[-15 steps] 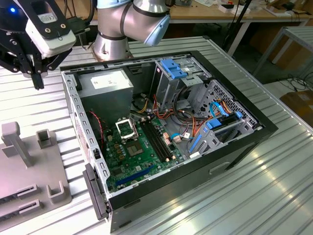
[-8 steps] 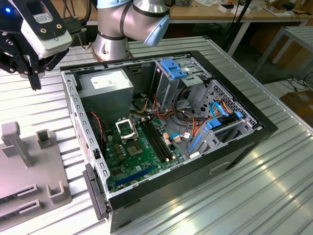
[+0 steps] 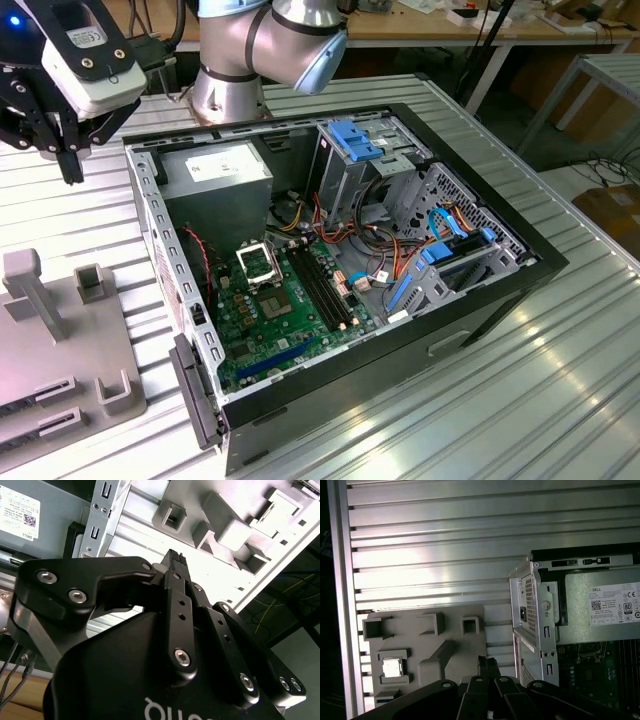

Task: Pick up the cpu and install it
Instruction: 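Reach for the cpu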

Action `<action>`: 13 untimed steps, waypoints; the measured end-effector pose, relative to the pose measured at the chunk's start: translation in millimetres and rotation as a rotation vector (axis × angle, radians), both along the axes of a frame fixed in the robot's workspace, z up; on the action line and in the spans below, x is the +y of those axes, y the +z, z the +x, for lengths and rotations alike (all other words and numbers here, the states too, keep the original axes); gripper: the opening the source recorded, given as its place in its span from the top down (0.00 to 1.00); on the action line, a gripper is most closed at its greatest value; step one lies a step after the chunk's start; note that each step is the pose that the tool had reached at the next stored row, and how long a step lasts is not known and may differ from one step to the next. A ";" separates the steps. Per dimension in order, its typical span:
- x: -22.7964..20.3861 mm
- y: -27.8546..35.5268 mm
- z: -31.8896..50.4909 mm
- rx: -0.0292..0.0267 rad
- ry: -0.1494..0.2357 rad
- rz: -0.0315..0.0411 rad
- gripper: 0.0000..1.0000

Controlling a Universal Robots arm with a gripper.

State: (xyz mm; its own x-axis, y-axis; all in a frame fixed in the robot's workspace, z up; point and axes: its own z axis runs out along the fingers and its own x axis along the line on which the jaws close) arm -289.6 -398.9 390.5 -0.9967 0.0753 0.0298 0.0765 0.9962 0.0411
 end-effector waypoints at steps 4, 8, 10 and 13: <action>0.0 0.0 0.0 0.0000 0.000 0.0000 0.89; 0.0 0.0 -2.3 0.0000 0.000 0.0000 0.89; 0.0 0.0 -4.6 0.0000 0.000 0.0000 0.89; 0.0 0.0 -6.8 0.0001 0.000 0.0000 0.89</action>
State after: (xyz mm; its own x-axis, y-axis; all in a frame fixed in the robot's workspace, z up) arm -296.3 -398.9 390.5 -0.9967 0.0753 0.0298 0.0765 0.9962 0.0411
